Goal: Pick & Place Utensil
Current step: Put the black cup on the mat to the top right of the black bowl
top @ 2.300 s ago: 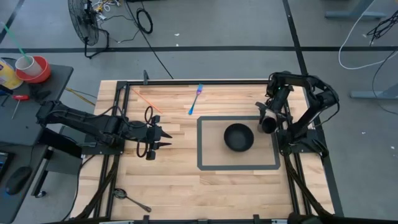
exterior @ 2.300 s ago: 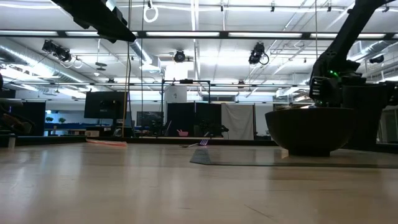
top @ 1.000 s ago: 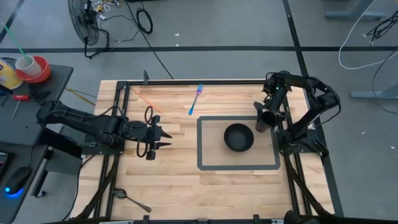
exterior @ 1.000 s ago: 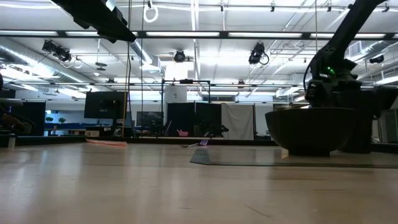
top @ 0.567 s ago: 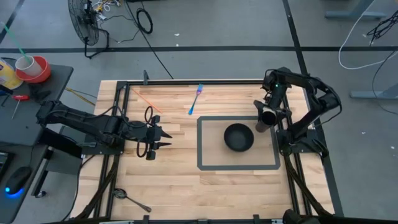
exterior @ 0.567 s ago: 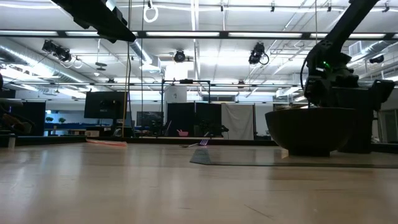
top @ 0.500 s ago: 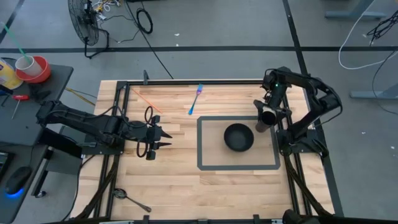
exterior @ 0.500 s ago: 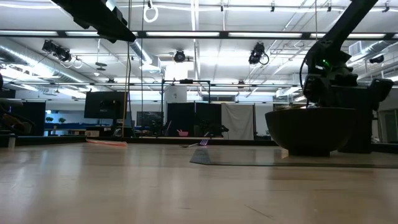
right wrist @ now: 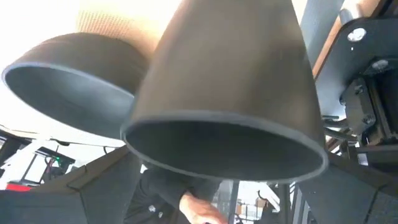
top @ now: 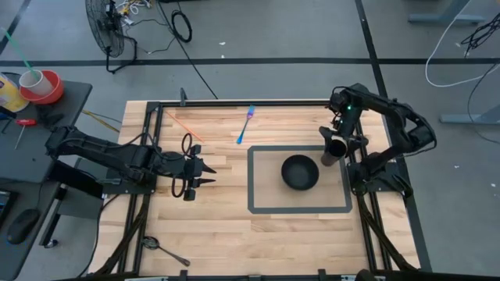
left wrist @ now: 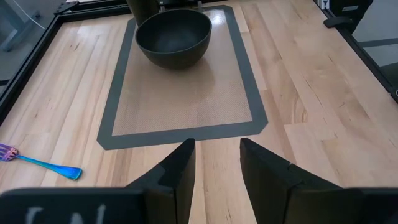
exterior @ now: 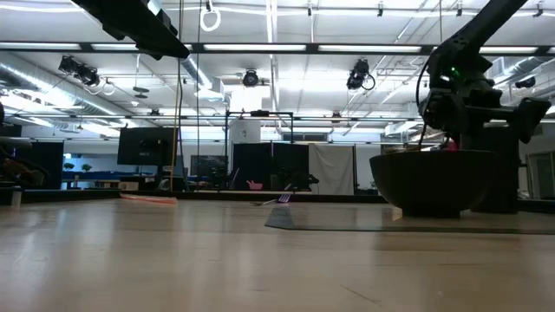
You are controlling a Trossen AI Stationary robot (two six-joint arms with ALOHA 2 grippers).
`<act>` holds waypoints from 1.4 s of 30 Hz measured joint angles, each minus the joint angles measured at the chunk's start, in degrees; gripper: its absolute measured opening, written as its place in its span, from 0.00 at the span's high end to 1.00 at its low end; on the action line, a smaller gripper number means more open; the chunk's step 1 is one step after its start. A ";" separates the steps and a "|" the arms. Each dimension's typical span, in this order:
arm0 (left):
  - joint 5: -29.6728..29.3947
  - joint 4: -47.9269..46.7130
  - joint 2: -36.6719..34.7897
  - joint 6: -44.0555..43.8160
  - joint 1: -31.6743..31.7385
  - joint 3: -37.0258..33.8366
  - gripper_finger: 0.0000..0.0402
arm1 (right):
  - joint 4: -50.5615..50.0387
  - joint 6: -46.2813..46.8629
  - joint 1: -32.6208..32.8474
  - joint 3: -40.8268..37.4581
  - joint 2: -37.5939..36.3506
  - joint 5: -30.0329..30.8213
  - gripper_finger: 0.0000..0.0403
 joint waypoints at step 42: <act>-0.01 0.02 0.00 0.02 0.00 0.07 0.67 | 10.01 31.10 38.73 -5.08 -19.20 31.24 0.01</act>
